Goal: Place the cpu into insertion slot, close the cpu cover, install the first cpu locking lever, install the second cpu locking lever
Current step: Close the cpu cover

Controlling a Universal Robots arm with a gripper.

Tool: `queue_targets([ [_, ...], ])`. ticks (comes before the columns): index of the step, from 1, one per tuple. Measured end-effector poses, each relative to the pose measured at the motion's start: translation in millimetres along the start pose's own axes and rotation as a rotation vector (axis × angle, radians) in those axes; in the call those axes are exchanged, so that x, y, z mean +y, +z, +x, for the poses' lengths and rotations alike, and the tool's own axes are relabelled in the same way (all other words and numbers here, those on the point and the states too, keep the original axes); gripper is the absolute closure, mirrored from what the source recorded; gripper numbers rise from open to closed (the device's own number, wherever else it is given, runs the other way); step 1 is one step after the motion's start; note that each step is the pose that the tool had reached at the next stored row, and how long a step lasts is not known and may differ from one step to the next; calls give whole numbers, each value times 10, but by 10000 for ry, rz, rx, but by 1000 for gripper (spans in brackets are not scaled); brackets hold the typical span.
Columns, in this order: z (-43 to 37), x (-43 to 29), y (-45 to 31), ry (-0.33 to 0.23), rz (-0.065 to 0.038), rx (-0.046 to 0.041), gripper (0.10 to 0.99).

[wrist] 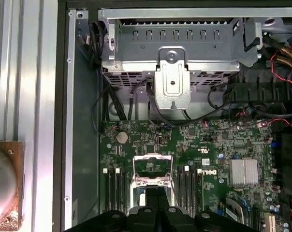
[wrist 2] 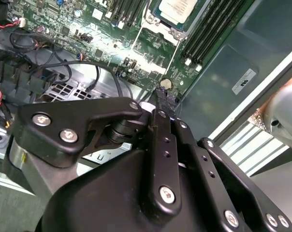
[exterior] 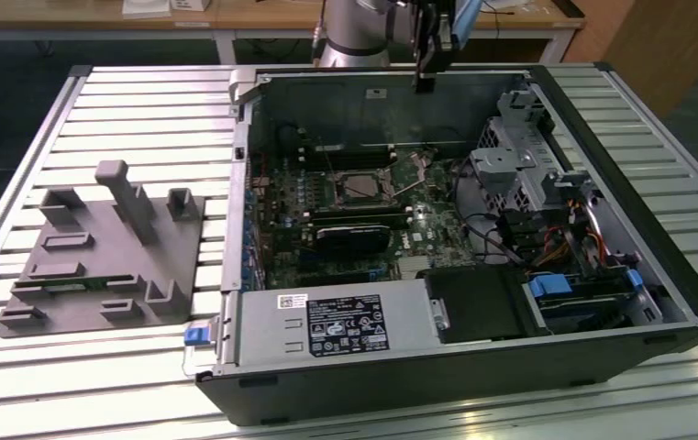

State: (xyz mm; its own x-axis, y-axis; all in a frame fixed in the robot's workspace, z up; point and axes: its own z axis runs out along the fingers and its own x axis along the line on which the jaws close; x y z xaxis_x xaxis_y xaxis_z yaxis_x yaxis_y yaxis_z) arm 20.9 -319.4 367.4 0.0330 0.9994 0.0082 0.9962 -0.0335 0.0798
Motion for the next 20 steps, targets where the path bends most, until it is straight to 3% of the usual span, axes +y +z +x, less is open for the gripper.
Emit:
queue_targets([
  [20,-2,-16,328,0,0,-4,980],
])
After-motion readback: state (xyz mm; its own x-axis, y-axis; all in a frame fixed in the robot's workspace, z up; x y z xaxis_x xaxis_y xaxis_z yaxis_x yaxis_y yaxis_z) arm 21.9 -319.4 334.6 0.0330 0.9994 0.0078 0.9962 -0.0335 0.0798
